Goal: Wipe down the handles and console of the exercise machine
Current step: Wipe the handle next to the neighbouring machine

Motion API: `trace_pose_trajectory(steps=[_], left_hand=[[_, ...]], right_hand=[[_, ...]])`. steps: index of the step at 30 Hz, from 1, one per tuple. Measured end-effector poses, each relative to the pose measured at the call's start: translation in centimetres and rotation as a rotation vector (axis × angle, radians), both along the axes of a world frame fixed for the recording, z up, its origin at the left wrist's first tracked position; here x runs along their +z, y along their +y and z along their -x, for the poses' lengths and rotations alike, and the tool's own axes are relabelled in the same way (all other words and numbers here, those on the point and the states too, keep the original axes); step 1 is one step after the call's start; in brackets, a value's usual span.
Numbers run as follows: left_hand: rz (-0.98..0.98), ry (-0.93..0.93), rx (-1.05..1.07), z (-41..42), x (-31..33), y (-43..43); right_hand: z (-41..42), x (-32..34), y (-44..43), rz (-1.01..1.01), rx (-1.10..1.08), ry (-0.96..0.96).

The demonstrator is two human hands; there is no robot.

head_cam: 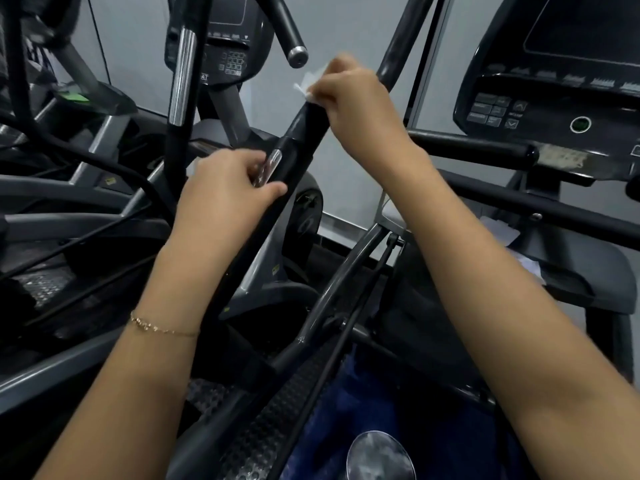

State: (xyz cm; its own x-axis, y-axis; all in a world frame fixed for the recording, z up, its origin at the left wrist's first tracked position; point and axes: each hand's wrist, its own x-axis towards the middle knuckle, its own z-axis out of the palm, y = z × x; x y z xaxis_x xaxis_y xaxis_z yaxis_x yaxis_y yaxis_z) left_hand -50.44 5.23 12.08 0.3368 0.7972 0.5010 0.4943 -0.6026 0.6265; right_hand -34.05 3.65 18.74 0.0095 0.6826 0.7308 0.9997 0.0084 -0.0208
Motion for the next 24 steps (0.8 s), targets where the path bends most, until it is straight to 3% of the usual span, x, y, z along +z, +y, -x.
trace_pose_trajectory(steps=[5, 8, 11, 16, 20, 23, 24], left_hand=[[0.126, 0.125, -0.026, 3.5, -2.4, -0.7], [0.197, 0.225, -0.019, 5.6, -3.4, -1.0], [0.296, 0.353, 0.005, 8.5, -5.2, -1.2], [0.281, 0.380, 0.042, 10.8, -7.7, -2.3], [0.228, 0.380, 0.044, 10.7, -8.0, -2.6], [0.222, 0.372, 0.043, 10.6, -8.2, -2.5], [0.227, 0.363, 0.043, 10.6, -8.2, -2.5]], right_hand=[[2.9, -2.6, -1.1, 0.119, -0.014, -0.228], [3.1, -1.1, -1.5, 0.176, -0.053, -0.076], [4.5, -2.1, -1.7, 0.113, -0.119, -0.074], [10.7, -10.0, -4.0, 0.265, 0.076, -0.323], [9.2, -7.9, -3.5, 0.183, -0.010, -0.022], [9.0, -7.9, -3.4, 0.142, -0.106, -0.028], [9.7, -8.9, -3.8, 0.130, -0.047, -0.084]])
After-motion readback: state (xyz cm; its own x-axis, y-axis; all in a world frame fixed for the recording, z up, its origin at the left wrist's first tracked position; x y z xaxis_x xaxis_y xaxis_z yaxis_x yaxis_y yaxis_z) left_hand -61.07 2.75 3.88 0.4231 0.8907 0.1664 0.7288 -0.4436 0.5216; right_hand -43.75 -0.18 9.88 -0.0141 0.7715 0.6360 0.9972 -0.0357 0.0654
